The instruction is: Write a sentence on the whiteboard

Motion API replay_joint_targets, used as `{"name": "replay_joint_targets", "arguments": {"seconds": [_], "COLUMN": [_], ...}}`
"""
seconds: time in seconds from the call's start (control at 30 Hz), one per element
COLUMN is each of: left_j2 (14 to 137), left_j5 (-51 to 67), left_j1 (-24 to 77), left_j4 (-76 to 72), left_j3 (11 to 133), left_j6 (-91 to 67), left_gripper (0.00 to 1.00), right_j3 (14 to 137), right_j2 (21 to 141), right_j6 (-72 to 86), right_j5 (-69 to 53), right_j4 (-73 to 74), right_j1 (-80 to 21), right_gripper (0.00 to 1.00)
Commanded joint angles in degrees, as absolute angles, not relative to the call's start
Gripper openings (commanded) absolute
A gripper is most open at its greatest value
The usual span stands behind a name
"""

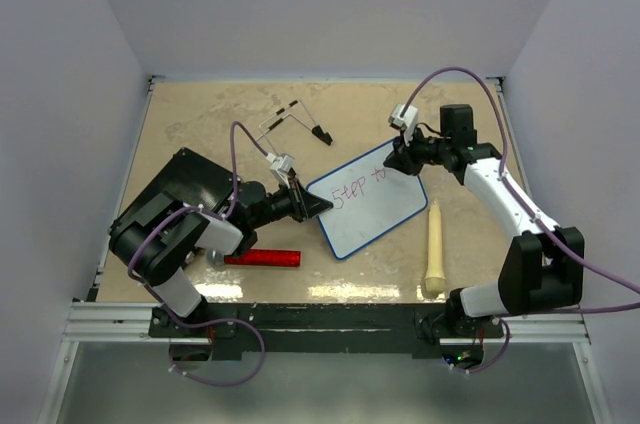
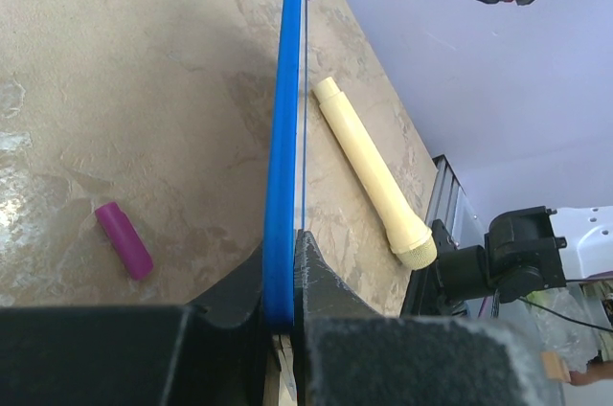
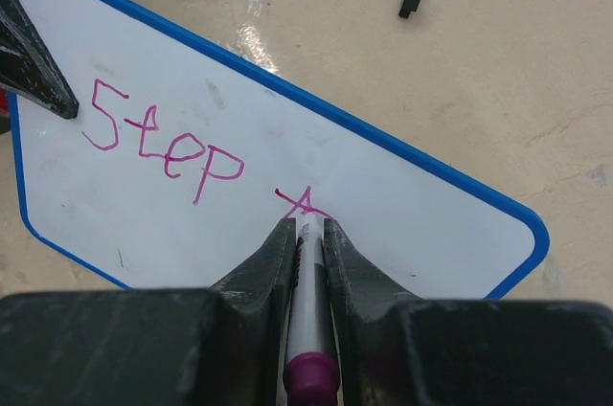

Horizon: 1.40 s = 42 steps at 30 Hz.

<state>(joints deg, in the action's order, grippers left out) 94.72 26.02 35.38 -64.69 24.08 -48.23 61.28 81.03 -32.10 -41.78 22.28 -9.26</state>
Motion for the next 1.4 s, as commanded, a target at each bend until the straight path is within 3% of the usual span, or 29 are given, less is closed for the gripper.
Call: {"name": "replay_joint_targets", "arguments": {"seconds": [0.0,1.37], "left_j2": [94.7,95.4], "left_j5": [27.6,27.9], "left_j1": [35.8,35.8], "left_j4": [-69.8,-70.3], "left_j3": [24.0,24.2], "left_j6": [-45.6,-45.8], "left_gripper": [0.0,0.0], "right_j3": [62.6,60.6], "right_j2": [76.7,81.1], "right_j6": [-32.0,-36.3], "right_j5": [-42.9,-38.8], "right_j4": [21.4,23.3], "right_j1": [-7.1,-6.2], "right_gripper": [0.0,0.0]}}
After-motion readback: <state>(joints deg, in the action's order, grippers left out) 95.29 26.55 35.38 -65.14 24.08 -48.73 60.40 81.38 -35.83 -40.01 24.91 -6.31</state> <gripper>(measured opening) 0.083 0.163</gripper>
